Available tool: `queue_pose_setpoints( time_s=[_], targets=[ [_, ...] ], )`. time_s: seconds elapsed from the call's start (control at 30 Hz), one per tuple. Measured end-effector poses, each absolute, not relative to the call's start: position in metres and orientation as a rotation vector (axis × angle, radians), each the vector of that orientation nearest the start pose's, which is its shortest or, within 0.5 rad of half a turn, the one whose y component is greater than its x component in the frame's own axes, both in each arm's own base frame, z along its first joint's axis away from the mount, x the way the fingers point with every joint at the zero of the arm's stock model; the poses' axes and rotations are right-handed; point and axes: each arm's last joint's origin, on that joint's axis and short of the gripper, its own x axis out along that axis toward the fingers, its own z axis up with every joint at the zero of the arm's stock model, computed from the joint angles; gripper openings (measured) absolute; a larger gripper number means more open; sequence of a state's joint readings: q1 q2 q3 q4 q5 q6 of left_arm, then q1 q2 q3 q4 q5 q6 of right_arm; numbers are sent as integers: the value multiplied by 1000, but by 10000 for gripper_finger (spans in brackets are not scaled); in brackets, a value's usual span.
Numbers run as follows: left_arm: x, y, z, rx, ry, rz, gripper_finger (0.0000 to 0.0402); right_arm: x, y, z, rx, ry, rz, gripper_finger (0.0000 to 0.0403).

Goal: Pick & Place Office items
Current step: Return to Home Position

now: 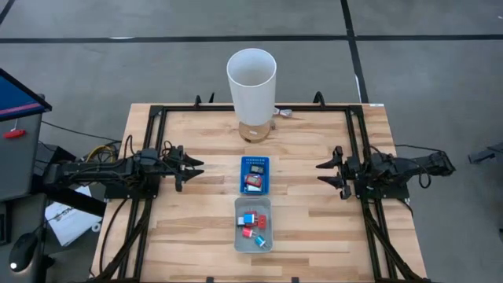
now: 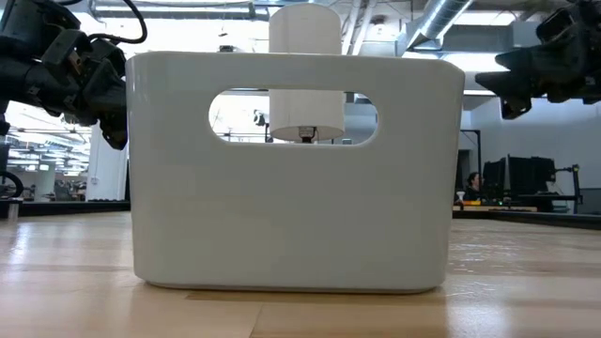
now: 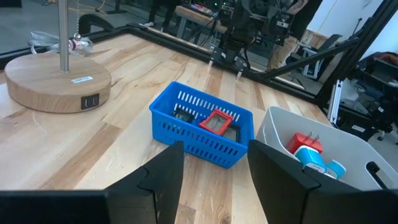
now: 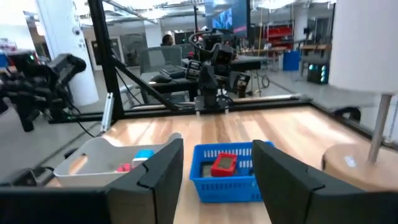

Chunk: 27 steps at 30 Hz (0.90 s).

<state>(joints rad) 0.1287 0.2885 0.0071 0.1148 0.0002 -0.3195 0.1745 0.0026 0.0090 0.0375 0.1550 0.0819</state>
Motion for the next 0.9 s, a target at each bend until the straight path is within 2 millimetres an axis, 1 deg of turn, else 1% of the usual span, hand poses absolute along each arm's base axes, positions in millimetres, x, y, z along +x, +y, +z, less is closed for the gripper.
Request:
queue_pose_setpoints(
  time_s=[0.07, 0.2, 0.3, 0.9],
  targets=[
    [114, 15, 152, -329, 142, 154, 175, 96, 12, 170, 78, -43, 16, 182],
    [114, 15, 152, -329, 146, 155, 176, 97, 11, 170, 181, -38, 10, 182],
    [114, 15, 152, -329, 145, 154, 177, 97, 12, 169, 214, -30, 9, 184],
    [114, 15, 152, -329, 144, 154, 175, 97, 11, 169, 215, -31, 7, 185]
  ],
)
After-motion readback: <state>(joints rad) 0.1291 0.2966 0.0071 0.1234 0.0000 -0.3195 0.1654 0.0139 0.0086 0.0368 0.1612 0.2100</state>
